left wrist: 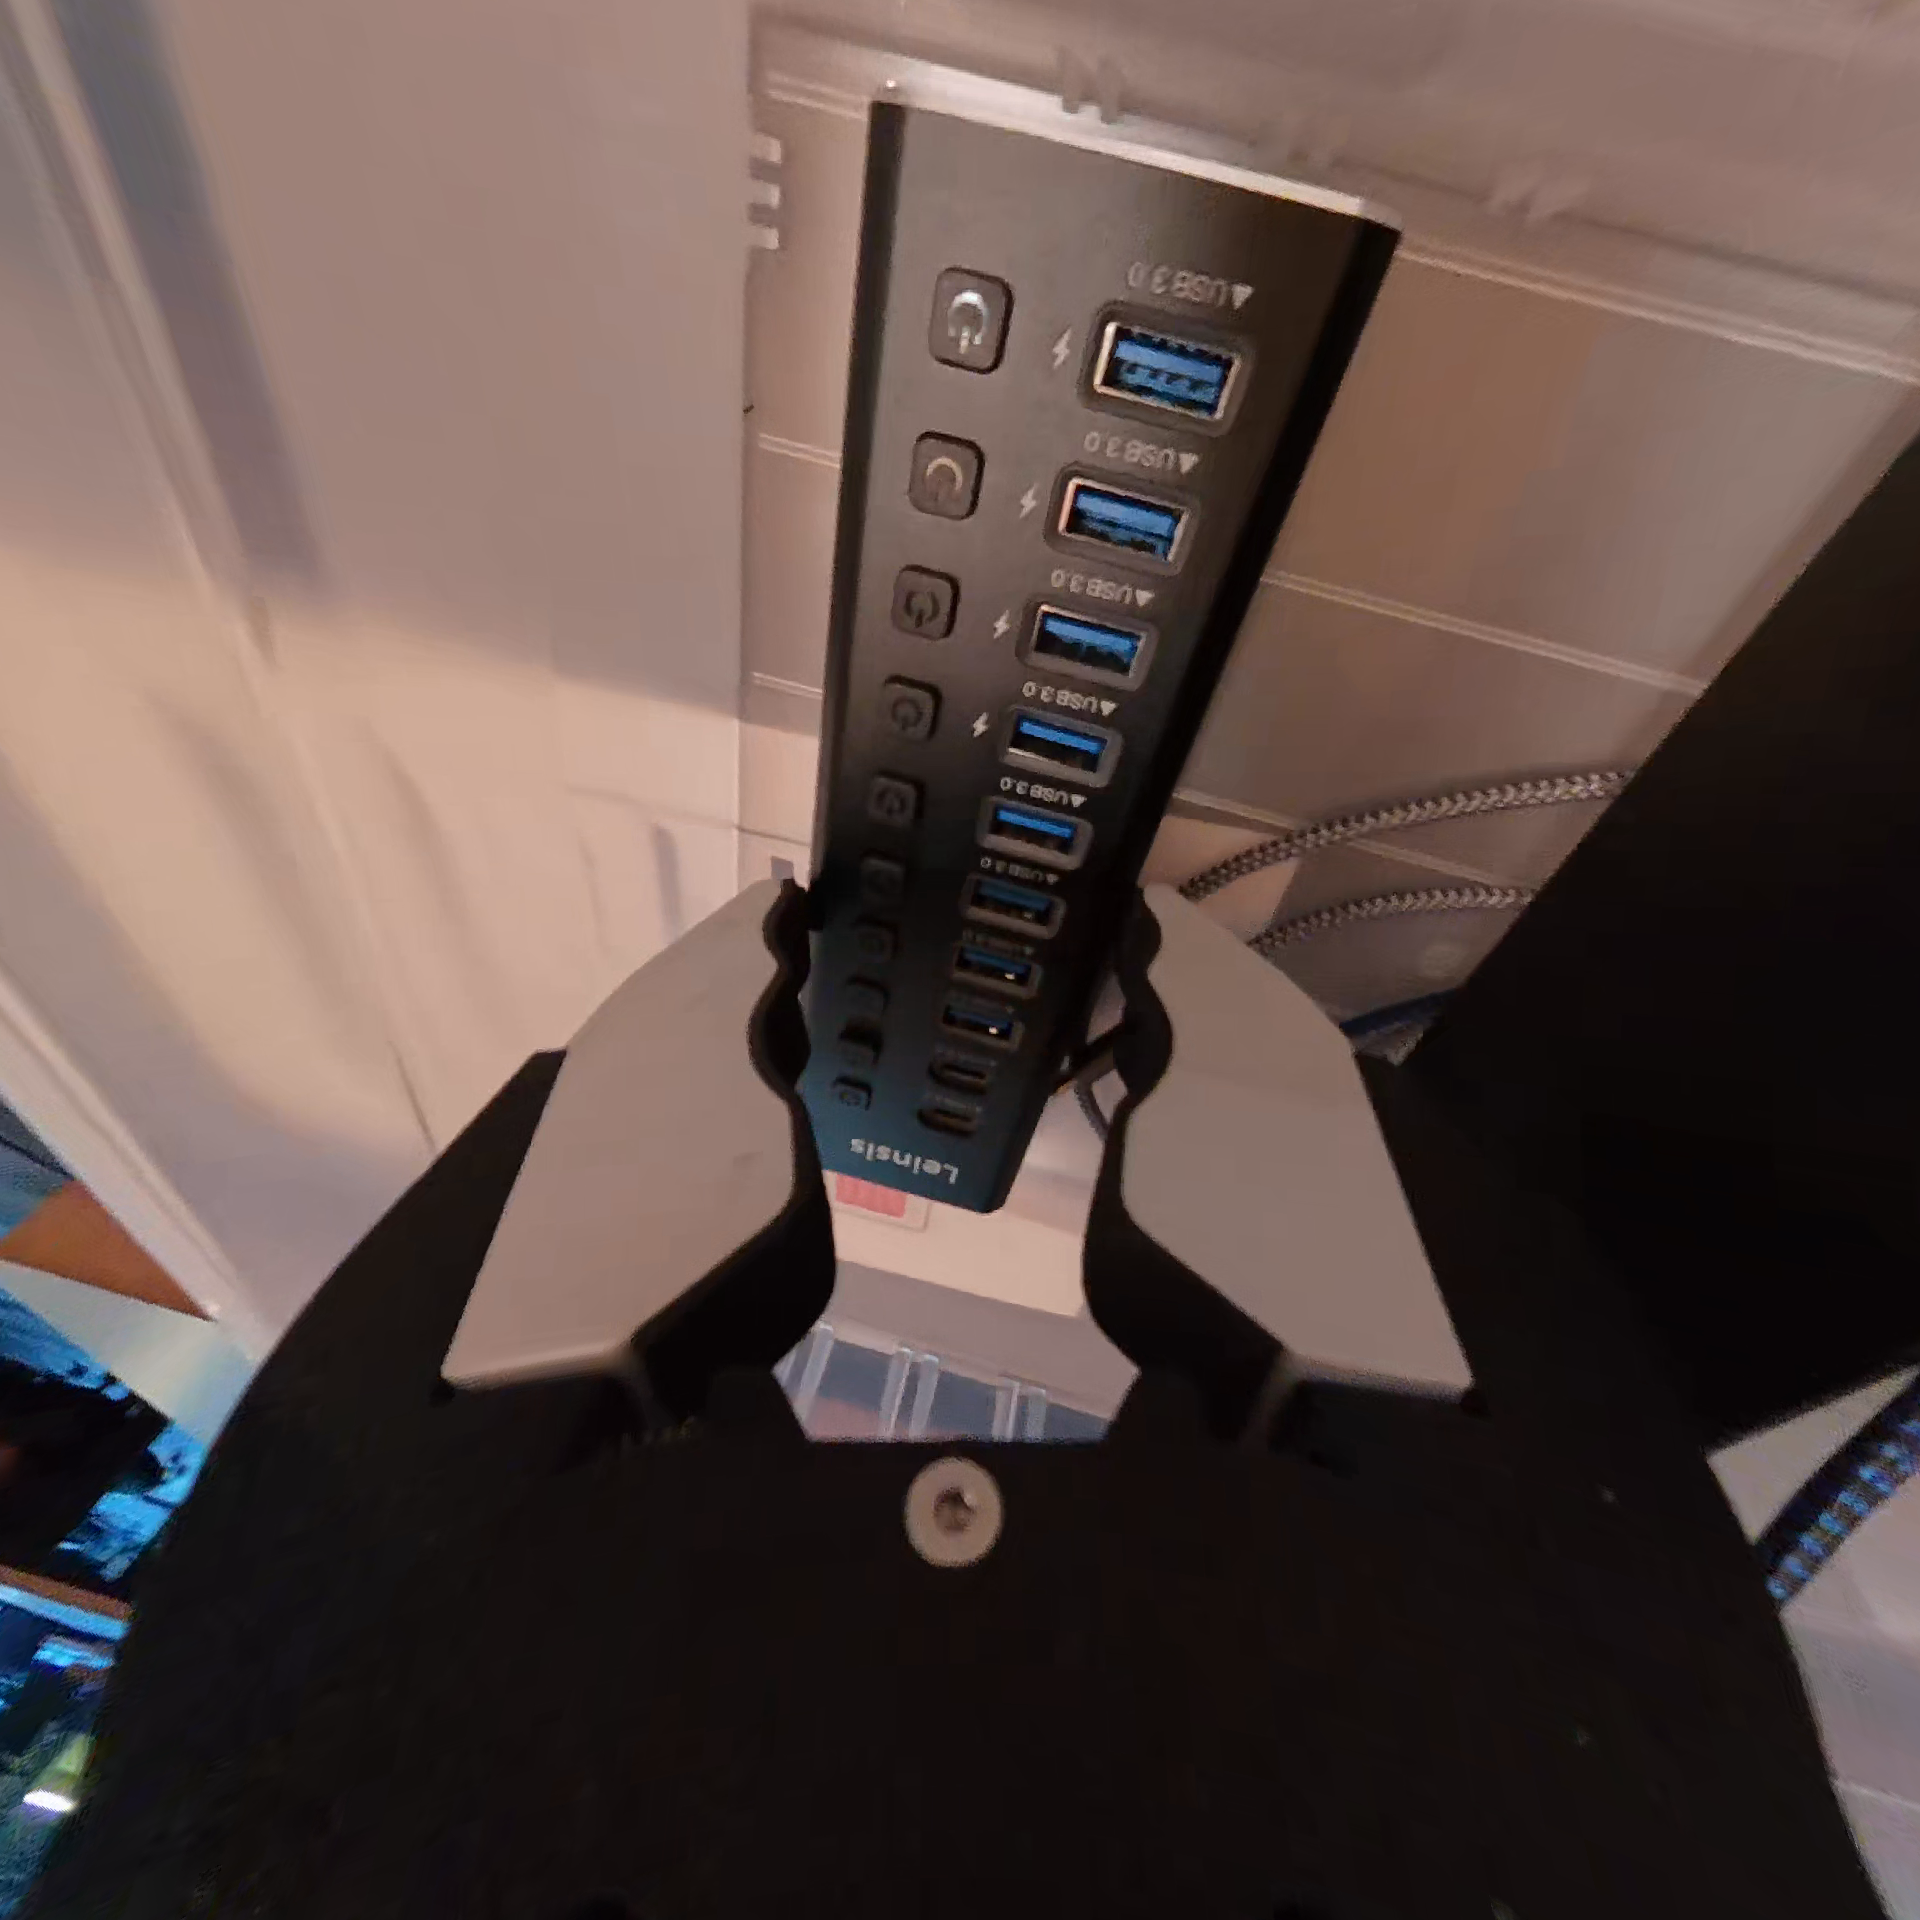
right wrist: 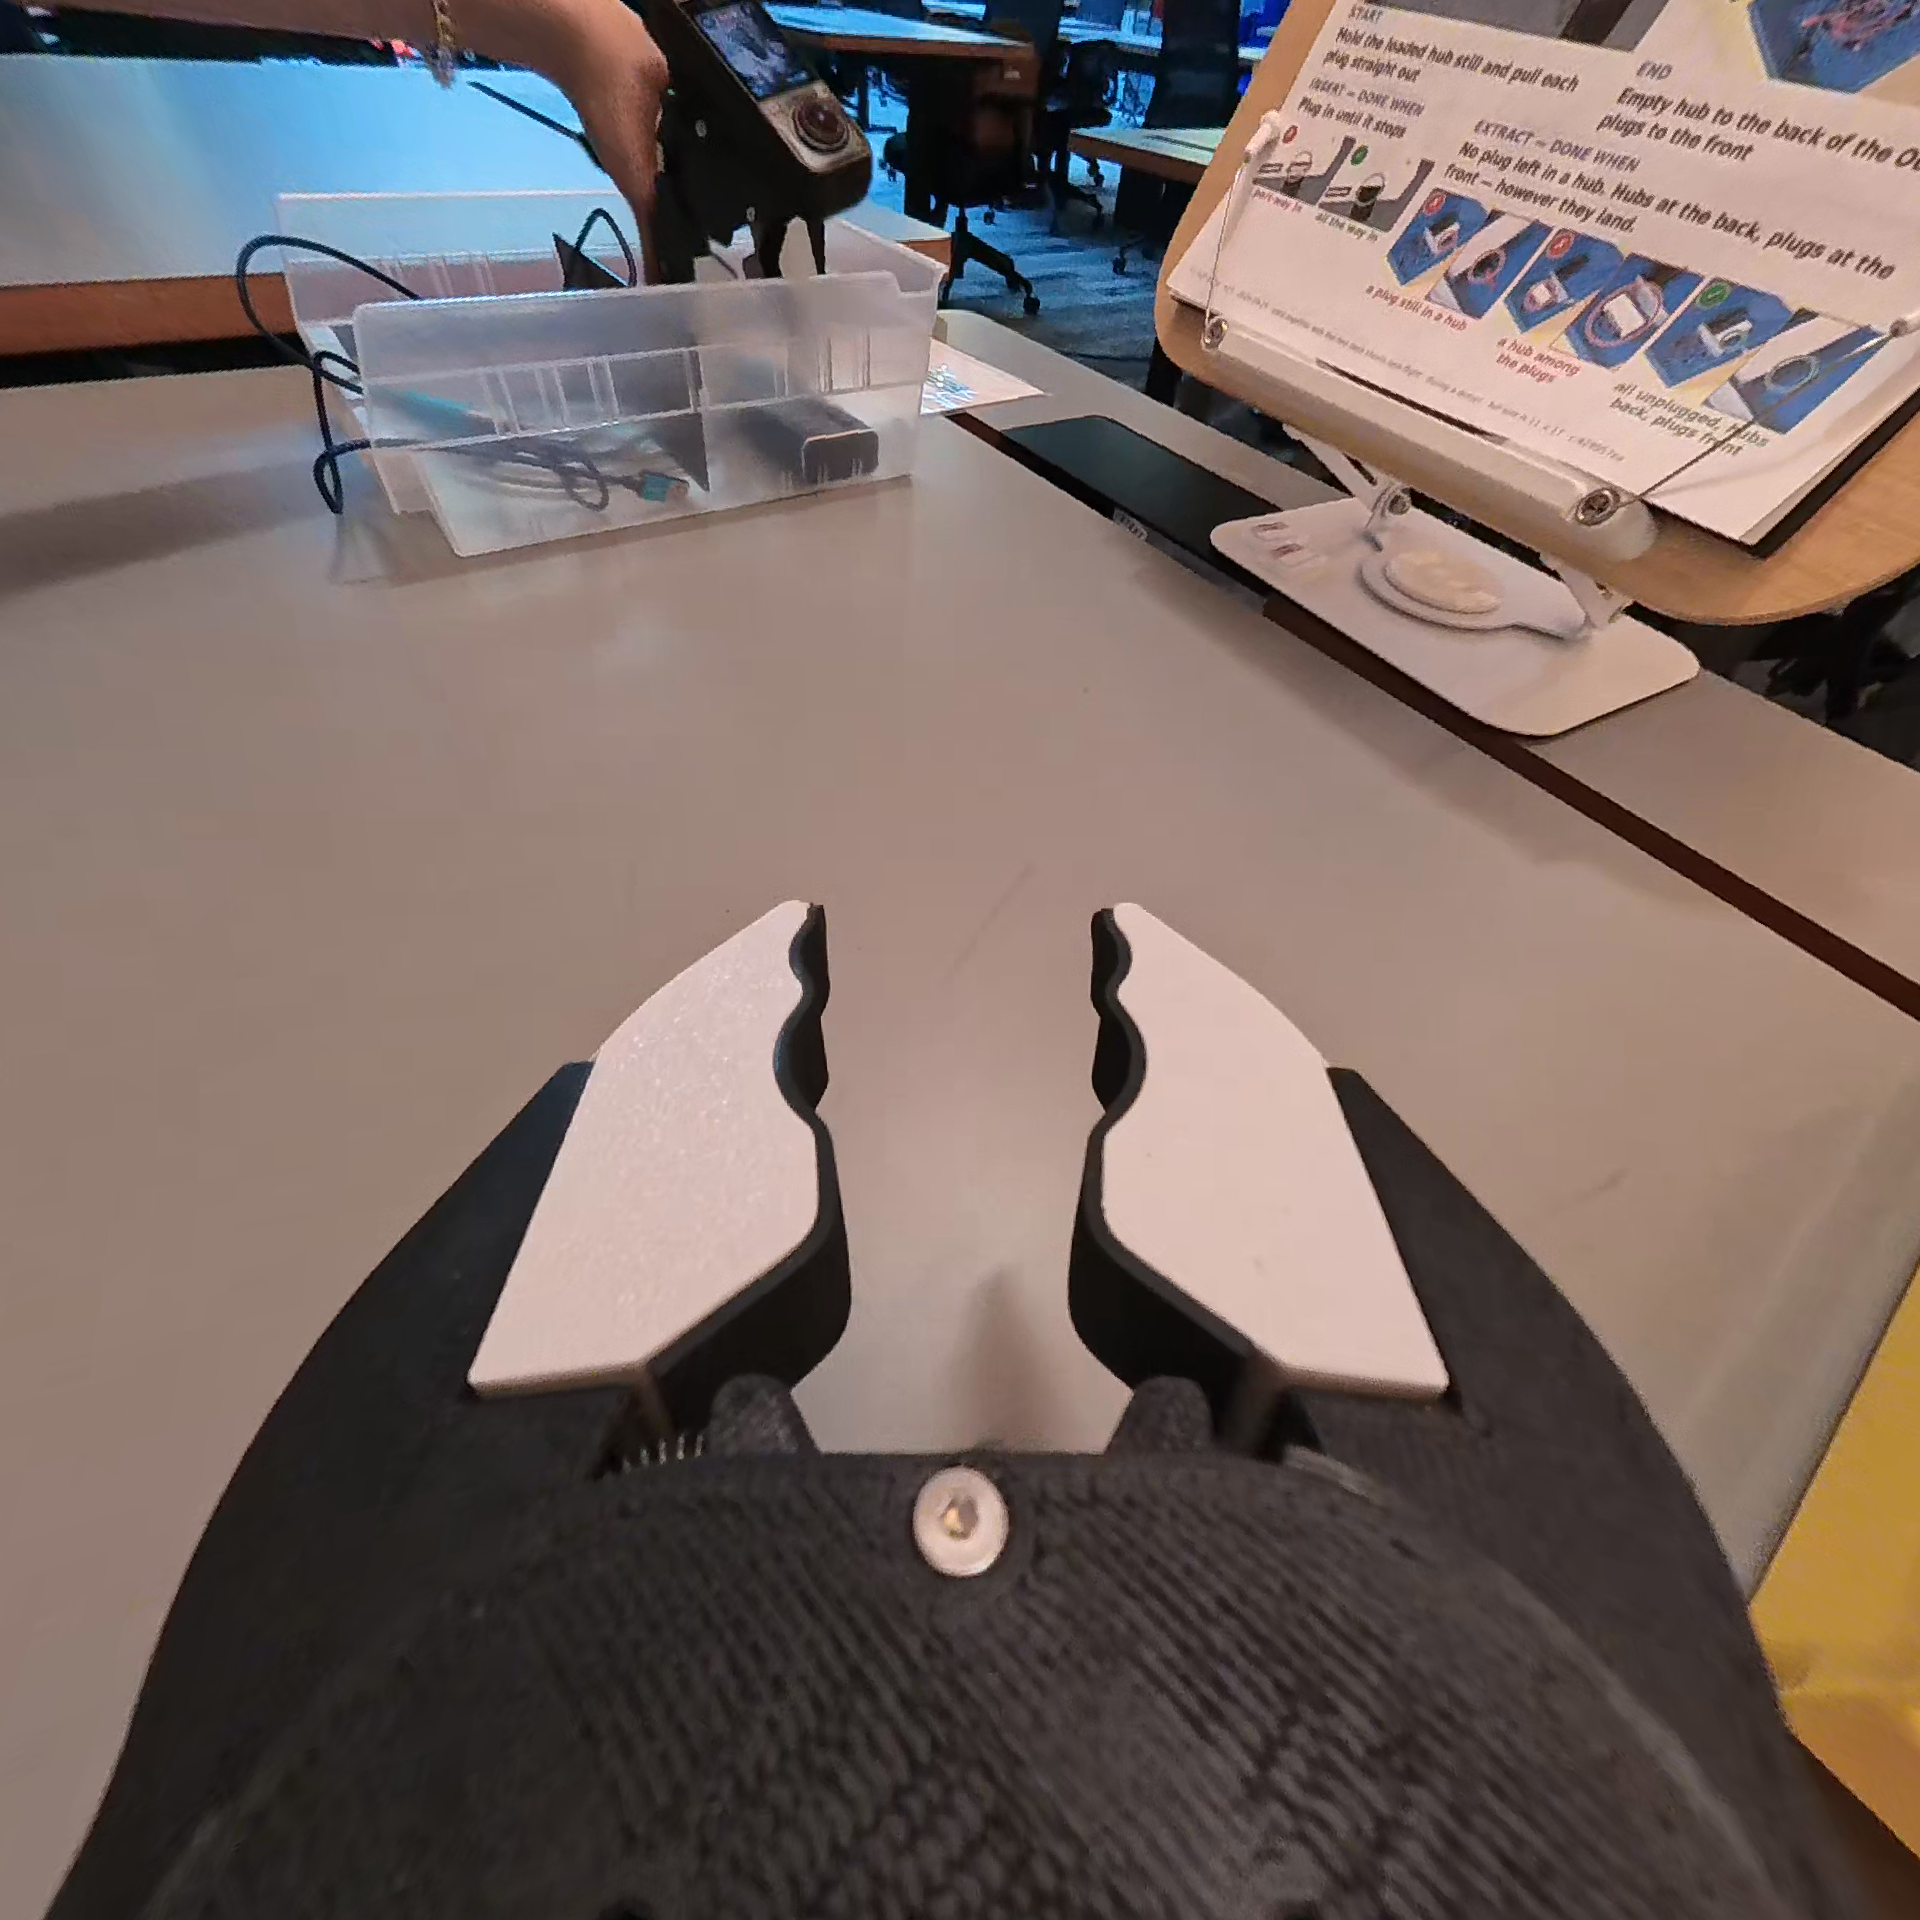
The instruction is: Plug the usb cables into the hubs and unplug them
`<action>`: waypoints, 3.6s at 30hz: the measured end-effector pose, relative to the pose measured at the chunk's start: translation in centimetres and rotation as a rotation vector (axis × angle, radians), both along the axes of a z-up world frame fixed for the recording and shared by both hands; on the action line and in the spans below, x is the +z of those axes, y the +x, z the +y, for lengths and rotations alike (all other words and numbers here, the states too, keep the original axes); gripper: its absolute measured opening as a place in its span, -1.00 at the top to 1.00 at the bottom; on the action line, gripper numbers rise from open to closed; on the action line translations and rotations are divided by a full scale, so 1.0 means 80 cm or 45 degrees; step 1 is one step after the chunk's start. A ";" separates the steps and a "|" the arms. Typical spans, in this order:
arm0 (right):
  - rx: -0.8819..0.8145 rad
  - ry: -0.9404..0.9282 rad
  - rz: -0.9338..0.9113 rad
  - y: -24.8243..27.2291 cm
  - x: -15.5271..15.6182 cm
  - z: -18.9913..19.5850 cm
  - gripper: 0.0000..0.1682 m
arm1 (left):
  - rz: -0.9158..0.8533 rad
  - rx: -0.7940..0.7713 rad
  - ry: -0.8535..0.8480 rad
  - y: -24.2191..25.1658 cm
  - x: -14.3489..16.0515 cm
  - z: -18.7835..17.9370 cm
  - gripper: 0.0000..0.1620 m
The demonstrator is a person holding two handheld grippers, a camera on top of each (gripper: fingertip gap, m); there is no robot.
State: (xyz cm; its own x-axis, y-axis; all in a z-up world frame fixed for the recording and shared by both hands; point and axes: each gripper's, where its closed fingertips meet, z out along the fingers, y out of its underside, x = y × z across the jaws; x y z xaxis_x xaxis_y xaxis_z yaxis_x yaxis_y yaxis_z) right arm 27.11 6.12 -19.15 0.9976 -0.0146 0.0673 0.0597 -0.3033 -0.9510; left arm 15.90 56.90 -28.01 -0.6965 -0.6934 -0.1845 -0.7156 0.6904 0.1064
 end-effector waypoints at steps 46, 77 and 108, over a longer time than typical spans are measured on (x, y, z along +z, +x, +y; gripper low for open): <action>0.234 0.375 0.275 -0.125 0.087 0.057 0.55 | -1.096 -1.578 0.929 0.043 0.247 -0.582 0.30; 0.070 0.227 -0.267 -0.102 0.045 0.068 0.07 | -1.345 0.527 -1.706 0.057 0.217 -0.569 0.23; 0.275 0.208 0.004 -0.128 0.027 0.072 0.21 | -1.198 -0.016 -1.348 0.032 0.230 -0.591 -0.16</action>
State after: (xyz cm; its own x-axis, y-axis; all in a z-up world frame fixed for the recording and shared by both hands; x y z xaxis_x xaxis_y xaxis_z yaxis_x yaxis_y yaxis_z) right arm 16.90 11.84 -17.01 0.9790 0.1882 0.0781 0.1030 -0.1264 -0.9866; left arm 18.50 9.60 -9.61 -0.6136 -0.7894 0.0197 -0.2216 0.1483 -0.9638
